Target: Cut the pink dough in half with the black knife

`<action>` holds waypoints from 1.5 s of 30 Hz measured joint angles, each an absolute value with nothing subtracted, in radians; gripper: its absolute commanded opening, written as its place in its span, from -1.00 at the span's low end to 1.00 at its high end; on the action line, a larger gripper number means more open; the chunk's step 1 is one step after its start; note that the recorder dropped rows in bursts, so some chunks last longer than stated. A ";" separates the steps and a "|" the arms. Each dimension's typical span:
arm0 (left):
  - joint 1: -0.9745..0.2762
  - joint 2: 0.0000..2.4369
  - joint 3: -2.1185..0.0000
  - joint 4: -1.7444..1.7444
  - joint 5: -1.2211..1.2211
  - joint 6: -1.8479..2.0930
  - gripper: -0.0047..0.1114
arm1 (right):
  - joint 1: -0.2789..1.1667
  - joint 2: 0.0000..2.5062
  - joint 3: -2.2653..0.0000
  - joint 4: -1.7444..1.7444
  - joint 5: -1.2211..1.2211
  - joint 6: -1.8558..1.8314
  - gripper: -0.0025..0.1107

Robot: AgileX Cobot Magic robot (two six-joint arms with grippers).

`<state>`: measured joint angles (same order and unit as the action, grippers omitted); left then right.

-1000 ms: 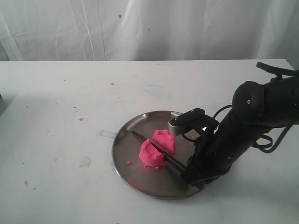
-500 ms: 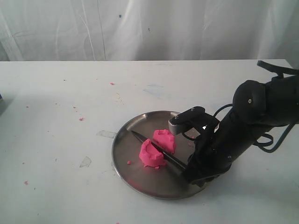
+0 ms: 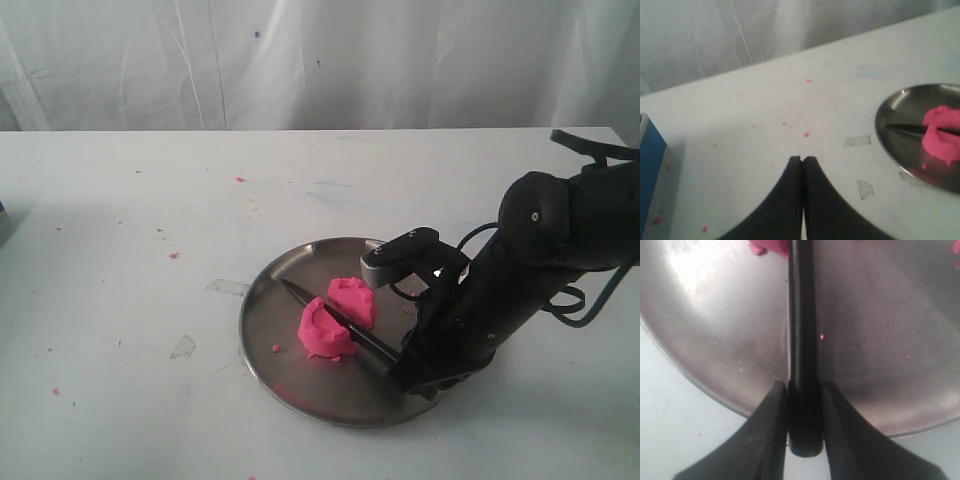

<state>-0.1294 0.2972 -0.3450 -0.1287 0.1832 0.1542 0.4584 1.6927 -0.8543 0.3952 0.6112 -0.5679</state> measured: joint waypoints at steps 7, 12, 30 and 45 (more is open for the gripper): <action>-0.129 0.297 -0.345 0.000 0.363 0.160 -0.92 | 0.458 1.693 -0.854 0.395 0.585 -0.568 -0.96; -0.129 0.297 -0.345 0.000 0.384 0.160 -0.92 | 0.458 1.693 -0.854 0.393 0.546 -0.568 -0.96; -0.129 0.297 -0.345 0.005 0.386 0.160 -0.92 | 0.458 1.693 -0.855 0.265 0.461 -0.445 -0.96; -0.129 0.297 -0.345 0.008 0.386 0.160 -0.92 | 0.458 1.693 -0.855 0.186 0.447 -0.341 -0.96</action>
<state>-0.1294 0.2972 -0.3450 0.0075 0.3858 0.1602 0.4584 1.6927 -0.8552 0.1856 0.4467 -0.3410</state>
